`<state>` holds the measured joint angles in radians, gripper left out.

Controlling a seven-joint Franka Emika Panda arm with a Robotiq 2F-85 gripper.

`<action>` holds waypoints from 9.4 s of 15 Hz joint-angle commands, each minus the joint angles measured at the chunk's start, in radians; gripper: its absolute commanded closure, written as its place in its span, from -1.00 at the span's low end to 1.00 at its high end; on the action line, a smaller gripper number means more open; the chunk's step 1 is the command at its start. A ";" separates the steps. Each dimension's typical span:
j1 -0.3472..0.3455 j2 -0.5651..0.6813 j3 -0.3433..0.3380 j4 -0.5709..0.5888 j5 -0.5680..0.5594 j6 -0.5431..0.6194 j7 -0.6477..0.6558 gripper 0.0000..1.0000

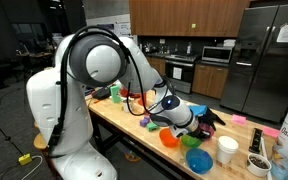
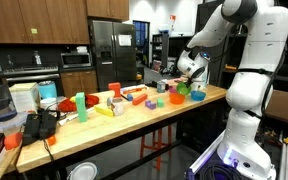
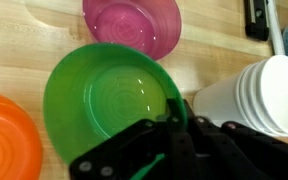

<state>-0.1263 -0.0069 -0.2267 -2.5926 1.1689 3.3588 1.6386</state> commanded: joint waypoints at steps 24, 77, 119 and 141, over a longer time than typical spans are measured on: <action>-0.020 -0.004 0.086 0.187 0.293 0.037 -0.418 0.98; -0.062 0.104 0.036 0.500 0.298 0.080 -0.906 0.98; -0.011 0.277 0.116 0.501 0.691 -0.063 -0.870 0.98; -0.042 0.270 0.166 0.478 0.683 -0.180 -0.683 0.98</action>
<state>-0.1591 0.2757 -0.0671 -2.0952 1.8695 3.1748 0.9267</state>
